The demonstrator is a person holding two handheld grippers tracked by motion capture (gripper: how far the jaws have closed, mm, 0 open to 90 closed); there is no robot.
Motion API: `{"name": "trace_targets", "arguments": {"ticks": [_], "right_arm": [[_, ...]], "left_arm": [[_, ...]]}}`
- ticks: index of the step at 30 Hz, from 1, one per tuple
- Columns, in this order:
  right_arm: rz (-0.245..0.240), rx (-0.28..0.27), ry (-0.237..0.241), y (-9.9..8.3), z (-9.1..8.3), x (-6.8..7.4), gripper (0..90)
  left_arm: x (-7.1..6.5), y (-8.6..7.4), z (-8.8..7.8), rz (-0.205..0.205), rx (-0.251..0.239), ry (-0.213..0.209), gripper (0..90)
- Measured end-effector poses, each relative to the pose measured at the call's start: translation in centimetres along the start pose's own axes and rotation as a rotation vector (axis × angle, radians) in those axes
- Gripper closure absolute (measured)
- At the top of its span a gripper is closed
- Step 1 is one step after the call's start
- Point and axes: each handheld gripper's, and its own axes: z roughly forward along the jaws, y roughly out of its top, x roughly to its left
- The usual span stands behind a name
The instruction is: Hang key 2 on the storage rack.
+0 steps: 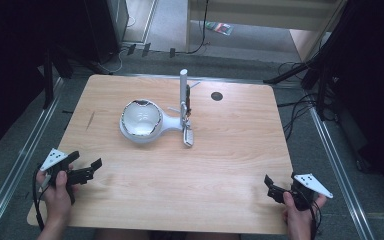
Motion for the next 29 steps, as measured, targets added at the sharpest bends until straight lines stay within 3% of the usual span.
{"name": "trace_targets", "arguments": {"ticks": [5, 12, 25, 29], "right_arm": [[-0.009, 0.004, 0.003, -0.13, 0.1, 0.3, 0.0], [0.029, 0.006, 0.007, -0.12, 0.12, -0.02, 0.0], [-0.02, 0.032, -0.017, -0.21, 0.41, 0.47, 0.0], [-0.012, 0.036, -0.026, -0.28, 0.36, 0.57, 0.0]], "left_arm": [[0.04, 0.03, 0.06, -0.006, 0.004, 0.004, 1.2], [-0.02, 0.0, 0.05, -0.002, 0.003, 0.004, 1.2], [-0.05, -0.22, -0.32, -0.007, -0.007, 0.014, 1.2], [-0.1, -0.31, -0.55, -0.006, -0.019, 0.027, 1.1]]}}
